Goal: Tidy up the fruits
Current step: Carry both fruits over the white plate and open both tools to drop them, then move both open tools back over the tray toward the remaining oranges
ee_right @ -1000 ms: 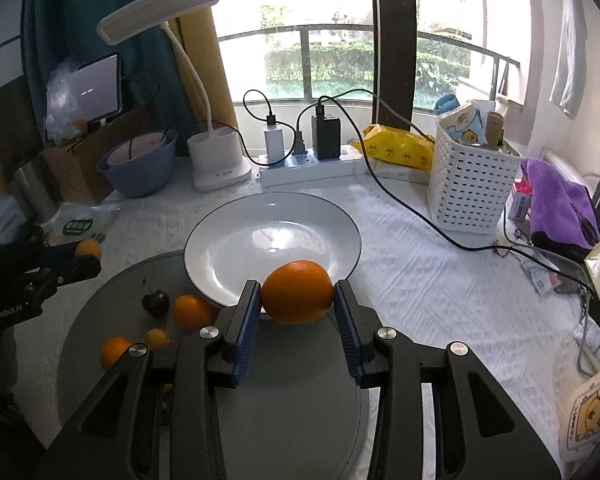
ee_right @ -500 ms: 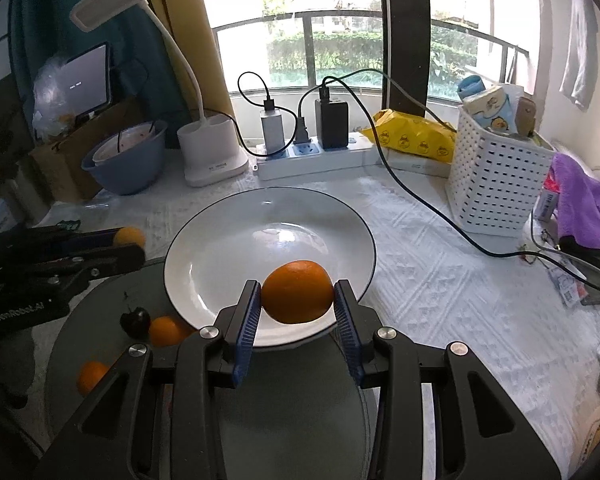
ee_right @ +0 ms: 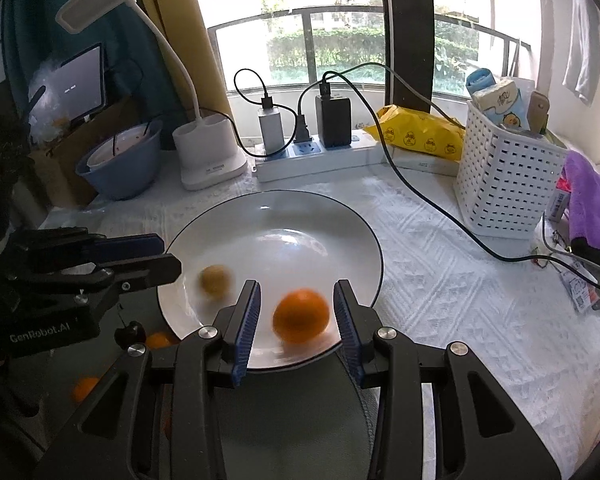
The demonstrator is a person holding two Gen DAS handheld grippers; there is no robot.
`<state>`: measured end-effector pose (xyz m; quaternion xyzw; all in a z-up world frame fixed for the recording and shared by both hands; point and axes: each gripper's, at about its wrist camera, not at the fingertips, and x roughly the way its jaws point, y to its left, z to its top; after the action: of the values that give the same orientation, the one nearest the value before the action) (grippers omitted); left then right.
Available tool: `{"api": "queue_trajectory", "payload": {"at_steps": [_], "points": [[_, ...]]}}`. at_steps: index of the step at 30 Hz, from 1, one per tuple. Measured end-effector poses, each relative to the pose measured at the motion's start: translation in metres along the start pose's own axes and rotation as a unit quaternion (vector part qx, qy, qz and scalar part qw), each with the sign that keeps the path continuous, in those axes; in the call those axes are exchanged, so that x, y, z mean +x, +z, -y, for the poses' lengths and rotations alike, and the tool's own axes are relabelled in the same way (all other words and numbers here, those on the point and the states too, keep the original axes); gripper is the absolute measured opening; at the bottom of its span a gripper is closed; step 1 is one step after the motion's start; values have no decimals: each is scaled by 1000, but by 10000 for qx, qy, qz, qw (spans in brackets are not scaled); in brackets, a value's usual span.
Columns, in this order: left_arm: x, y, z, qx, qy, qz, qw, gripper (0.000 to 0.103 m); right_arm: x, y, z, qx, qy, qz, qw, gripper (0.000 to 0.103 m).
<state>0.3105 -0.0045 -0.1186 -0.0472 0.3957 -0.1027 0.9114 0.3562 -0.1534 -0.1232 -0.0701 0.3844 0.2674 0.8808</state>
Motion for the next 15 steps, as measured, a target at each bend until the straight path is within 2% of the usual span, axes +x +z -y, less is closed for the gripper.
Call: {"api": "queue_trajectory", "payload": {"at_steps": [2, 4, 6, 15], "points": [[-4, -1, -1, -28, -11, 27, 10000, 38, -2, 0, -1, -2, -16, 9, 10000, 44], [-9, -1, -2, -71, -15, 90, 9999, 45, -5, 1, -3, -15, -40, 27, 10000, 46], [-16, -2, -2, -105, -32, 154, 9998, 46, -8, 1, -5, -15, -56, 38, 10000, 52], [-48, -10, -2, -119, -19, 411, 9991, 46, -33, -3, -18, -83, -117, 188, 9997, 52]]}}
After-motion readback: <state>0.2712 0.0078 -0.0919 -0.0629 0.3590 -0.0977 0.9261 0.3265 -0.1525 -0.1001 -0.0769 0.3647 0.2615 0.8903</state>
